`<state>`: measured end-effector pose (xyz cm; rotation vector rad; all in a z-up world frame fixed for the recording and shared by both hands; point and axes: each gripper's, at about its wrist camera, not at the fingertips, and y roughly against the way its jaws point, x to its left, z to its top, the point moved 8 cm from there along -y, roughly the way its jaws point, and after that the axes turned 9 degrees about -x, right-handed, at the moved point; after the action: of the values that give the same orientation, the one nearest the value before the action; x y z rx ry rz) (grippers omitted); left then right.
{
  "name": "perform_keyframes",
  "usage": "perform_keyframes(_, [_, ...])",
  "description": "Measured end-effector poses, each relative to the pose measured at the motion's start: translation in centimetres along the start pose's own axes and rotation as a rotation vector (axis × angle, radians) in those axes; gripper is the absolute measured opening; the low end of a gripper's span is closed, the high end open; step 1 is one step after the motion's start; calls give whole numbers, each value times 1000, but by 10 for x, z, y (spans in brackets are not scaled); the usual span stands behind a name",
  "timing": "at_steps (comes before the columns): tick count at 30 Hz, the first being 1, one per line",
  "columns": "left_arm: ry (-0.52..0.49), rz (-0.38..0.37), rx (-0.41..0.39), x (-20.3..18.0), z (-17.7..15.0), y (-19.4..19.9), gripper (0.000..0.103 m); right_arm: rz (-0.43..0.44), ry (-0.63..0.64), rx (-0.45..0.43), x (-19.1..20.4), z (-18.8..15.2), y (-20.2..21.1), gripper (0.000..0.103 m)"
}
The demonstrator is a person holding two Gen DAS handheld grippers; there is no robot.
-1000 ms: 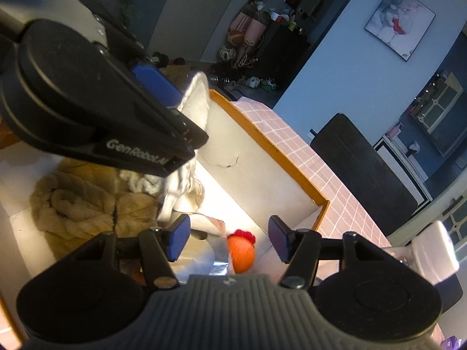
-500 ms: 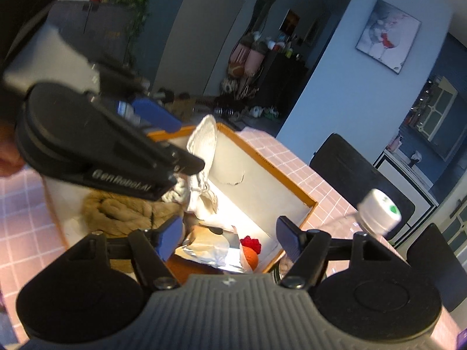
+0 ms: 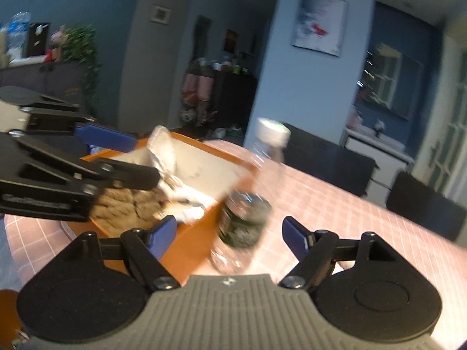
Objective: Organize soft objects
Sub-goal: 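Move both tools back toward the yellow cloth and mesh bag on the table, then grasp the yellow cloth with the left tool while the right tool grasps the clear mesh bag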
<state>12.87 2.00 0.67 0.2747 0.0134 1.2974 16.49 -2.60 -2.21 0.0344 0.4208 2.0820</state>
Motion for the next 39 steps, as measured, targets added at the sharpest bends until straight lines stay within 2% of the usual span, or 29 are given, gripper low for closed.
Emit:
perform_keyframes(8, [63,-109,-8,-61,-12,-15,56,-135,-119,80,-54,-58,36,81])
perform_keyframes(14, [117,-181,80,-100,-41,-34,56,-221,-210,177,-92,-112,50,83])
perform_keyframes(19, [109,-184,187,-120,-74,-60,57,-234,-263,210,-110,-138,50,82])
perform_keyframes(22, [119,-156,238,-123,-91,-79,70,-220,-248,213,-112,-146,47,82])
perform_keyframes(24, [139,-130,253,-121,-98,-88,72,-210,-245,216,-112,-149,42,76])
perform_keyframes(26, [179,-106,257,-115,-101,-97,74,-204,-248,228,-113,-154,35,74])
perform_keyframes(33, [213,-93,294,-117,-112,-121,75,-170,-277,251,-114,-162,23,73])
perform_keyframes(35, [204,-86,300,-119,-115,-126,70,-161,-272,251,-112,-162,21,73])
perform_keyframes(36, [194,-81,301,-119,-117,-129,60,-158,-271,251,-112,-161,20,73])
perform_keyframes(37, [180,-75,304,-120,-118,-130,55,-157,-270,252,-111,-161,20,73])
perform_keyframes(38, [168,-76,314,-121,-120,-133,38,-155,-271,254,-111,-162,19,73])
perform_keyframes(39, [159,-76,312,-121,-120,-133,27,-154,-272,256,-112,-162,19,73])
